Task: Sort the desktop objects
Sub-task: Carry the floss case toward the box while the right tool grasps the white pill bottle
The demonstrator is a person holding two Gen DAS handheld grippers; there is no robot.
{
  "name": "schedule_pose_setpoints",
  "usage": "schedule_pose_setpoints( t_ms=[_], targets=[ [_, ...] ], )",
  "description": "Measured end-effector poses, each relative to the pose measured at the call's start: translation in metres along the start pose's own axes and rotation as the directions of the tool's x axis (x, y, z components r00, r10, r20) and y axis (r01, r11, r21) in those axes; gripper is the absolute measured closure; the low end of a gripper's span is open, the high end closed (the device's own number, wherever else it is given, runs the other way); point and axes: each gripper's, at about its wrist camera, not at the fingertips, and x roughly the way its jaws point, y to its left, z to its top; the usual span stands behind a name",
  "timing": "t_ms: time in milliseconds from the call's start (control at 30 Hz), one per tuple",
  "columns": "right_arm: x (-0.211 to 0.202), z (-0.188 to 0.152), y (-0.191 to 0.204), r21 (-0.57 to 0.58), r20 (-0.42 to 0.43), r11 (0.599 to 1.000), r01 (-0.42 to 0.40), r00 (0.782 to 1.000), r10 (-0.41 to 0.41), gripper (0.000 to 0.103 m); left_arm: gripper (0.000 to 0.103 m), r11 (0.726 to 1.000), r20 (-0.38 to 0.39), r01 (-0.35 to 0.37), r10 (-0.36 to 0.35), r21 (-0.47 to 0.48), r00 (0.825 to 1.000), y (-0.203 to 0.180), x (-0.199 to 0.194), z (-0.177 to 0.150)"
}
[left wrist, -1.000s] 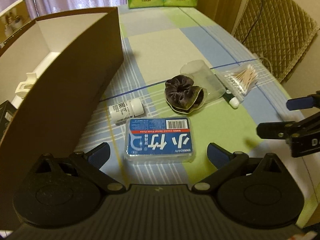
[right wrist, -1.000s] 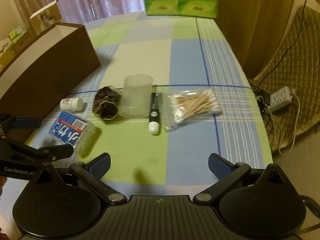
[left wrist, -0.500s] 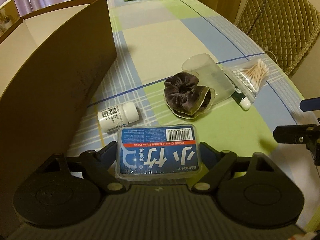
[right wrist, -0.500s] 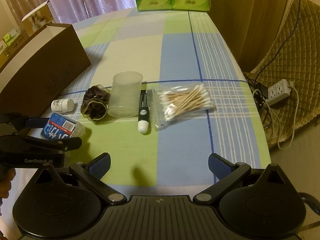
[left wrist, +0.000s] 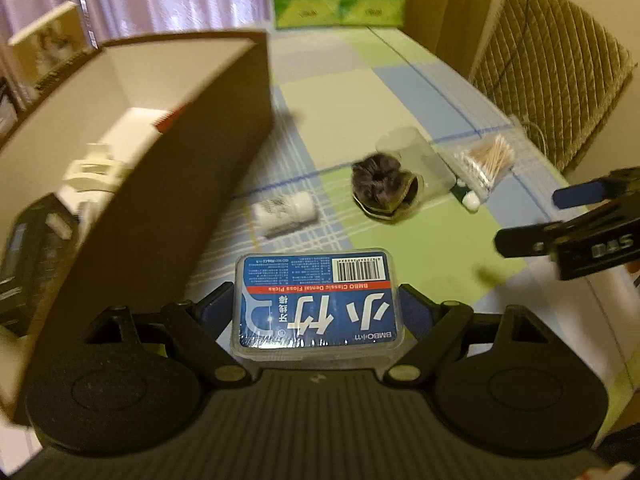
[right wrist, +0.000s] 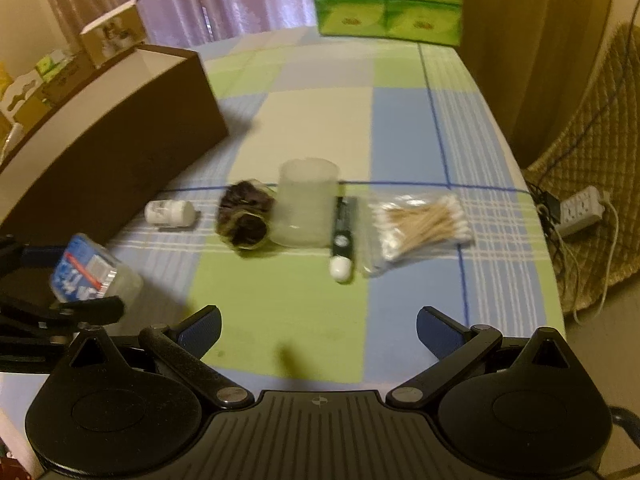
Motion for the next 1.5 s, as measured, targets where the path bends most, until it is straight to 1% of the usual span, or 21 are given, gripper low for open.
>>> schedule_pose_setpoints(
  t_ms=[100,333,467,633,800,867,933,967,1067,1167,1267,1500],
  targets=[
    [-0.003,0.004,0.013,-0.019,0.017,1.0,-0.023,1.0,0.024,0.002,0.02,1.0,0.041,-0.005,0.006,-0.028,0.999,0.012,-0.03,0.002],
    [-0.01,0.017,0.049,-0.068,0.063,0.994,-0.091,0.994,0.095,0.002,0.02,0.998,0.117,-0.054,0.059,-0.044,0.991,0.041,-0.087,0.011],
    [-0.005,0.026,0.072,-0.095,0.083,0.989,-0.112,0.989,0.12,0.002,0.02,0.994,0.154,-0.081,0.091,-0.07,0.984,0.064,-0.107,0.017],
    [0.007,0.034,0.097,-0.117,0.091,0.985,-0.13,0.986,0.141,0.002,0.02,0.986,0.163,-0.14,0.154,-0.095,0.974,0.096,-0.116,0.026],
    [0.023,0.041,0.118,-0.127,0.098,0.984,-0.126,0.986,0.138,0.004,0.02,0.974,0.149,-0.187,0.205,-0.125,0.967,0.131,-0.111,0.031],
    [0.031,0.044,0.125,-0.135,0.104,0.985,-0.11,0.987,0.125,0.014,0.02,0.971,0.135,-0.198,0.215,-0.133,0.967,0.143,-0.105,0.032],
    [0.042,0.047,0.131,-0.134,0.104,0.987,-0.09,0.989,0.104,0.018,0.02,0.97,0.123,-0.202,0.219,-0.134,0.968,0.153,-0.098,0.034],
    [0.047,0.049,0.133,-0.129,0.103,0.988,-0.083,0.99,0.097,0.024,0.02,0.97,0.117,-0.202,0.218,-0.133,0.969,0.157,-0.094,0.035],
    [0.065,0.053,0.138,-0.111,0.09,0.992,-0.063,0.993,0.073,0.037,0.02,0.973,0.101,-0.194,0.207,-0.128,0.973,0.168,-0.082,0.038],
    [0.078,0.055,0.138,-0.085,0.083,0.996,-0.035,0.996,0.042,0.041,0.02,0.975,0.082,-0.184,0.195,-0.123,0.977,0.177,-0.07,0.04],
    [0.089,0.056,0.138,-0.072,0.066,0.997,-0.014,0.998,0.019,0.042,0.02,0.978,0.071,-0.173,0.182,-0.118,0.981,0.184,-0.061,0.042],
    [0.109,0.058,0.139,-0.055,0.043,0.998,0.018,0.999,-0.016,0.048,0.02,0.983,0.045,-0.155,0.16,-0.099,0.986,0.193,-0.043,0.049]
  ],
)
